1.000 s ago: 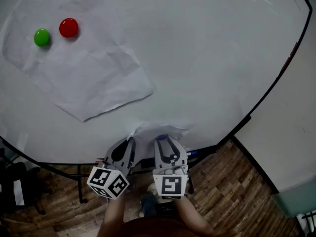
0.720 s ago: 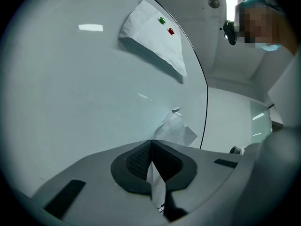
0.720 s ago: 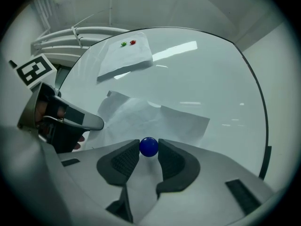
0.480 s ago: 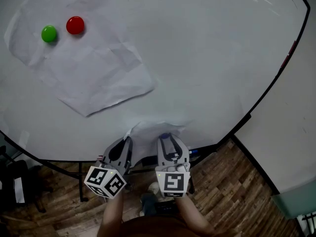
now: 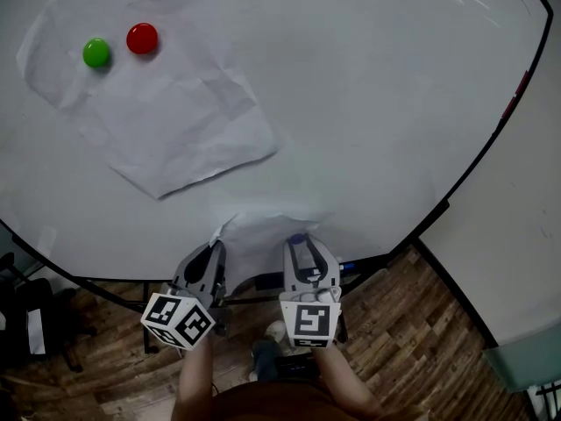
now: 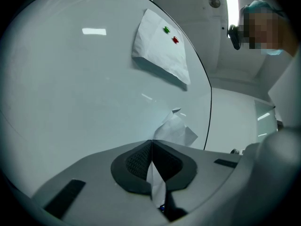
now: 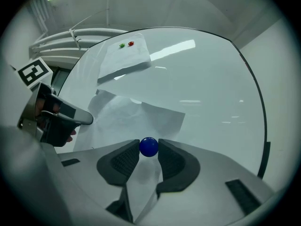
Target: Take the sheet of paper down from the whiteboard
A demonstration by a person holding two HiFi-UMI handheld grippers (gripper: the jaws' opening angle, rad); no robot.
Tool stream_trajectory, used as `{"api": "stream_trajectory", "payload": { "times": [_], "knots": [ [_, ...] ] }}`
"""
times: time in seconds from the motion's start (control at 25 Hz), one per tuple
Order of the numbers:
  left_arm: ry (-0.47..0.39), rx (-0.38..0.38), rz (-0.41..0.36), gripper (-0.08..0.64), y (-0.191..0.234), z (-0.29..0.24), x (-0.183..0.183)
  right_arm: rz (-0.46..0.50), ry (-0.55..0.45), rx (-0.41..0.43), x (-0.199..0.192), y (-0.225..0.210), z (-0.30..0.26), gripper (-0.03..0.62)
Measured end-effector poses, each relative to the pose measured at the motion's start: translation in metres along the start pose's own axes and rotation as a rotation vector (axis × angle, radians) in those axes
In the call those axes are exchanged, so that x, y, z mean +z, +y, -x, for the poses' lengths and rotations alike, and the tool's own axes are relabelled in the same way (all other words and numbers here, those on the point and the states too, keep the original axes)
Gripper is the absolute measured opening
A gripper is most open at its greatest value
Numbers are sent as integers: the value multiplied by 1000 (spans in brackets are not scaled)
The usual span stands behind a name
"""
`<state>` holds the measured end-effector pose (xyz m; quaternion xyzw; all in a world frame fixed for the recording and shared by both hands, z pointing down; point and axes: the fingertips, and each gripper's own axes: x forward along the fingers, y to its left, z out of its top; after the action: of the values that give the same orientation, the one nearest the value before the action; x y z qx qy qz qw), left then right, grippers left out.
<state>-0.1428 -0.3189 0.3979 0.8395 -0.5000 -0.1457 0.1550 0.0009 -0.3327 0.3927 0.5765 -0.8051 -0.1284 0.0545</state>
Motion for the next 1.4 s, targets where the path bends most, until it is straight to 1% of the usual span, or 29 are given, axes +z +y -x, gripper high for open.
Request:
{"api": "stream_trajectory", "payload": {
  "times": [0.24, 0.44, 0.68, 1.16, 1.4],
  "knots": [
    [-13, 25, 17, 25, 11, 12, 7, -5, -1, -4, 1, -3, 1, 137],
    [-18, 57, -4, 25, 21, 20, 13, -11, 3, -2, 0, -6, 3, 136],
    [-32, 91, 8, 25, 29, 31, 21, -19, 0, -2, 0, -8, 5, 135],
    [-59, 118, 27, 25, 40, 44, 30, -26, 3, -17, -1, -17, 8, 136],
    [-58, 126, 26, 25, 42, 44, 29, -25, 5, -17, -2, -18, 8, 135]
  ]
}}
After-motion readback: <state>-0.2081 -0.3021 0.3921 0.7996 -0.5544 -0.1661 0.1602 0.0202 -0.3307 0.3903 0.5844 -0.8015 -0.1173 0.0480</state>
